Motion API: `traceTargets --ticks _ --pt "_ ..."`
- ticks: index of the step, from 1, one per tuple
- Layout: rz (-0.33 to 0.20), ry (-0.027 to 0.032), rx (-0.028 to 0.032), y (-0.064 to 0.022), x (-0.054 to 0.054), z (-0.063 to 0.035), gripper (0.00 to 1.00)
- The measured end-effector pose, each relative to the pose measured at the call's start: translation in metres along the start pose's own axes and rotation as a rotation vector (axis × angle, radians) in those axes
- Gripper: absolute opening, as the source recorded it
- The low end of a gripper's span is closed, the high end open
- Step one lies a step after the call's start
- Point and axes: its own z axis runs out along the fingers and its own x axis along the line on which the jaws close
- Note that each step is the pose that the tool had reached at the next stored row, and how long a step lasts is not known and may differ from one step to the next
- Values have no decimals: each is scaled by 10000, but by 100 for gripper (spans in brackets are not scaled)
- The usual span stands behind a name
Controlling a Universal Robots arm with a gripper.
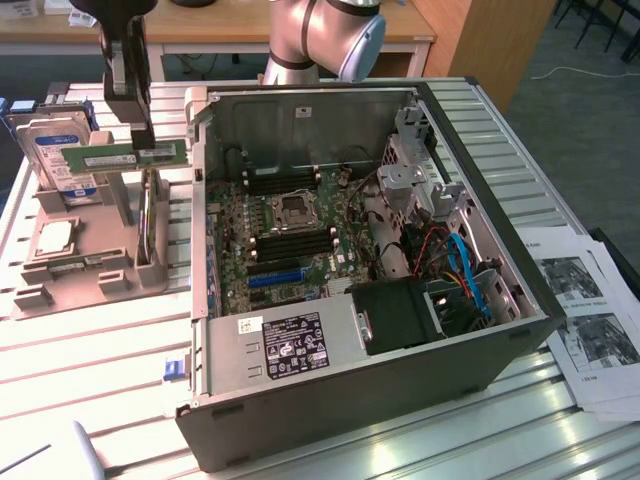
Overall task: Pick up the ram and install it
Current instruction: 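Pick up the ram and move it above insertion slot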
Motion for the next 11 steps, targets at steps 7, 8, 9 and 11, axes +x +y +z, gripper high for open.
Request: traceTargets --ticks 7,8,9,11 --pt "0 0 -1 -170 6 -10 11" --pt "0 -1 -1 -198 7 -11 11" --pt "0 -1 -1 -226 8 -13 11" --pt "1 0 -2 -286 10 -17 11"
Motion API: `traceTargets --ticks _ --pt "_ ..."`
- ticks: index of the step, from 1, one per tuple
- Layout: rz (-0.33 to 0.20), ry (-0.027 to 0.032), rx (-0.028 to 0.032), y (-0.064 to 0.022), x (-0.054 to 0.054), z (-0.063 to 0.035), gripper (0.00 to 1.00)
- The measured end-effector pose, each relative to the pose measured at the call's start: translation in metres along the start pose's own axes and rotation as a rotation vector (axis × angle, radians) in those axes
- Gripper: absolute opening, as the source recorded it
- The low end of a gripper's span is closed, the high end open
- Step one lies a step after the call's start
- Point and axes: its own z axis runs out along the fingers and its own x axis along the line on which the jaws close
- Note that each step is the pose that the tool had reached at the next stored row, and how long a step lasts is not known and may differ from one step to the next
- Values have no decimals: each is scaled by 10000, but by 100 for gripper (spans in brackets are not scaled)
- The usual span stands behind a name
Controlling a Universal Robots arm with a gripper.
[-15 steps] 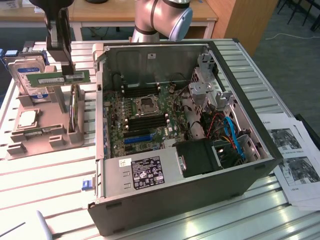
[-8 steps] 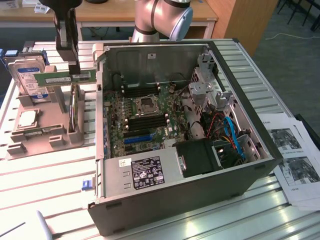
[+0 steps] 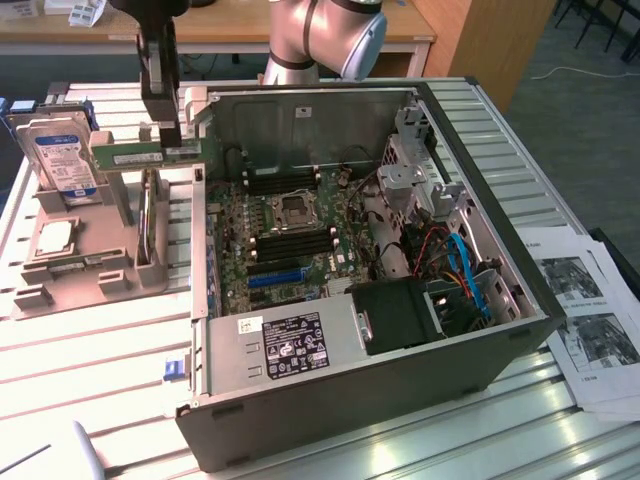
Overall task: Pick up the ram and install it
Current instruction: 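Pick up the ram and move it above insertion slot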
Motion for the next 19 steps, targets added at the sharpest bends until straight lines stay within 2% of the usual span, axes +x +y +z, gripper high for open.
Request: traceTargets --ticks 7,8,19 --pt "0 -1 -1 -217 8 -12 11" --pt "0 0 -1 -276 10 -16 11" --pt "1 -1 -1 -608 22 -35 11"
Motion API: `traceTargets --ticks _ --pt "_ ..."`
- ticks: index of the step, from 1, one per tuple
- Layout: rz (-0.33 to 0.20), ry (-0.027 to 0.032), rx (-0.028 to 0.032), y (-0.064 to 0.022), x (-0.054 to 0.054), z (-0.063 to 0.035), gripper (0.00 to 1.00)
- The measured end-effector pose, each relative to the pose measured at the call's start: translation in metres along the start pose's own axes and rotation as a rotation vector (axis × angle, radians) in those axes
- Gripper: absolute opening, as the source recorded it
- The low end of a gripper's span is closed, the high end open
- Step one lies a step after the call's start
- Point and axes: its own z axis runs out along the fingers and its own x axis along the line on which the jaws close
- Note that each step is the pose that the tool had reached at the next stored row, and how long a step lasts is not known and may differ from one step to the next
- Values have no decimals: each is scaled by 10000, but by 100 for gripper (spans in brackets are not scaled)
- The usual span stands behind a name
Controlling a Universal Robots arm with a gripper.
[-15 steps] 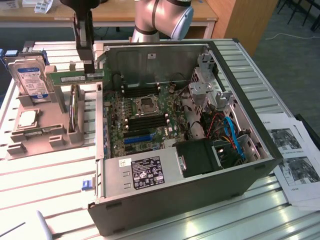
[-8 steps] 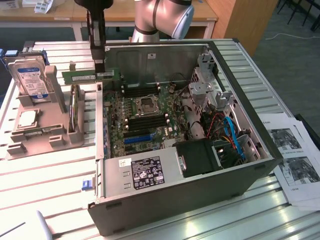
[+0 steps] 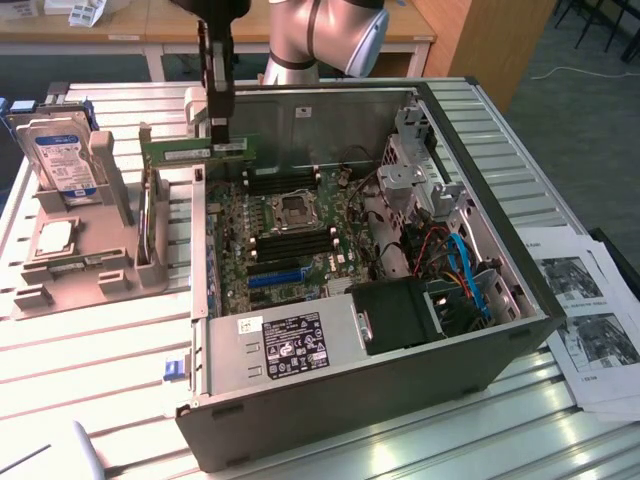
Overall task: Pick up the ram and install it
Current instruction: 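Pick up the ram and move it above insertion slot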
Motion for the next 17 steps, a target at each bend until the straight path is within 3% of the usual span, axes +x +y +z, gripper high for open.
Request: traceTargets --ticks 17 --pt "-1 1 -3 -649 24 -38 11"
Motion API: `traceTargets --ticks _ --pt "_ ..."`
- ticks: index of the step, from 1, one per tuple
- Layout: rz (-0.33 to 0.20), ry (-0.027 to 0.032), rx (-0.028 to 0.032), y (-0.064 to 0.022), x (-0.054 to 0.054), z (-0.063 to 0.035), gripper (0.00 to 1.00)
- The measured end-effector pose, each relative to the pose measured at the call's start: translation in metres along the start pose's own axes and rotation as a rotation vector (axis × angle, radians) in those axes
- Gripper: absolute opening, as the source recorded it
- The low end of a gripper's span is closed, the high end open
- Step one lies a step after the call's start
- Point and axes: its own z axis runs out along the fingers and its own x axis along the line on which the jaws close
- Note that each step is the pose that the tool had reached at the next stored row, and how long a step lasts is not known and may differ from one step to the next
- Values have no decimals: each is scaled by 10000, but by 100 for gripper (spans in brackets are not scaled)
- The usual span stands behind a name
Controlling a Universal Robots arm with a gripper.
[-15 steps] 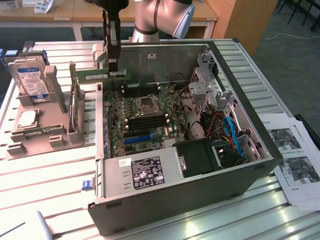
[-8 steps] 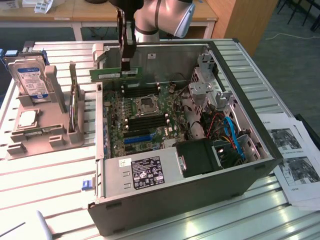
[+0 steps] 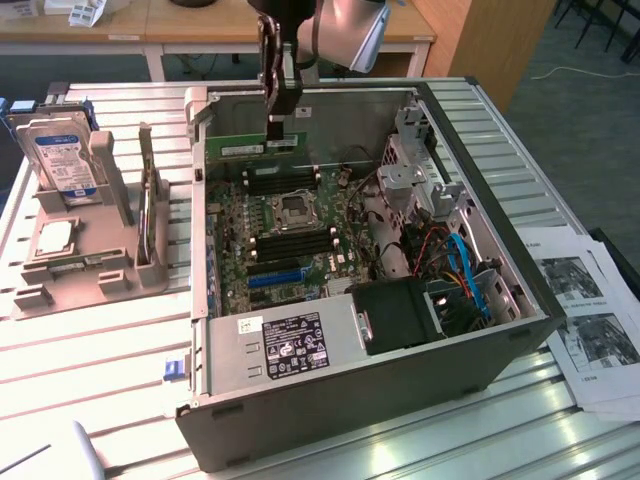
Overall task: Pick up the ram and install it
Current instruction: 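Pick up the ram and move it above insertion slot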
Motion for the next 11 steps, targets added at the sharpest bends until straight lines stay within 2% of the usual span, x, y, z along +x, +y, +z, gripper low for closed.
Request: traceTargets --ticks 11 --pt "1 0 0 -344 12 -20 11"
